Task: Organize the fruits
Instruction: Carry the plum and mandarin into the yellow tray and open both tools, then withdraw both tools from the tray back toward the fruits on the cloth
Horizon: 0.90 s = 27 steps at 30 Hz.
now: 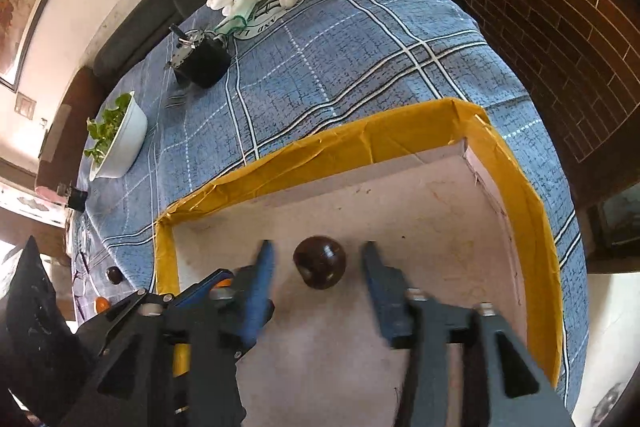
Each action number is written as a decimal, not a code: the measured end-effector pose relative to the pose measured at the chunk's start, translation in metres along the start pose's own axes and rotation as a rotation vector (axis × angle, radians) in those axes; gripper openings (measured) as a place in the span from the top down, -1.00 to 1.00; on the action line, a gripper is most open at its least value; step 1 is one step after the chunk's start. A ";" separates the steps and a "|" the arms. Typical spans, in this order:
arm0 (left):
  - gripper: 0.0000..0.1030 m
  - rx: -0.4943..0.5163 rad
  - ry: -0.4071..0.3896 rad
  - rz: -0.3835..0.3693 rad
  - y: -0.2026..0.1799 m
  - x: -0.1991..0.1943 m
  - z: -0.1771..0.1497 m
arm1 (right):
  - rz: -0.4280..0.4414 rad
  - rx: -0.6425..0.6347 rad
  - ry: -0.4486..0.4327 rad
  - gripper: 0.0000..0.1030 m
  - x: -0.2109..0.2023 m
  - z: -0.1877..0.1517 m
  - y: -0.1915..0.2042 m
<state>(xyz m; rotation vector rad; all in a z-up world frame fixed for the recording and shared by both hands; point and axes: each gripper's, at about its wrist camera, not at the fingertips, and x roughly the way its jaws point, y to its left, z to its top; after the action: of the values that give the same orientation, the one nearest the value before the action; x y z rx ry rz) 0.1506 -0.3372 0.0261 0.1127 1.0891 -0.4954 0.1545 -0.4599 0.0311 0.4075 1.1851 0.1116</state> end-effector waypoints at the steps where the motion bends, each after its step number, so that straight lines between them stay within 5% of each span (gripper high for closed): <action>1: 0.32 0.002 0.001 0.004 0.000 0.001 0.000 | -0.005 -0.002 -0.010 -0.25 -0.001 0.000 0.000; 3: 0.12 0.000 -0.002 0.001 0.000 0.001 0.000 | -0.006 -0.007 -0.013 -0.25 -0.002 0.001 0.000; 14: 0.11 -0.003 -0.046 -0.008 -0.004 -0.024 -0.008 | 0.037 0.002 -0.076 -0.25 -0.038 -0.012 -0.006; 27: 0.11 -0.025 -0.149 -0.035 -0.002 -0.093 -0.053 | 0.078 -0.069 -0.100 -0.30 -0.069 -0.075 0.032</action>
<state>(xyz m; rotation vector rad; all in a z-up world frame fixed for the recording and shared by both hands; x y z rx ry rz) 0.0716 -0.2911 0.0826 0.0342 0.9520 -0.5137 0.0638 -0.4317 0.0802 0.3938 1.0639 0.1970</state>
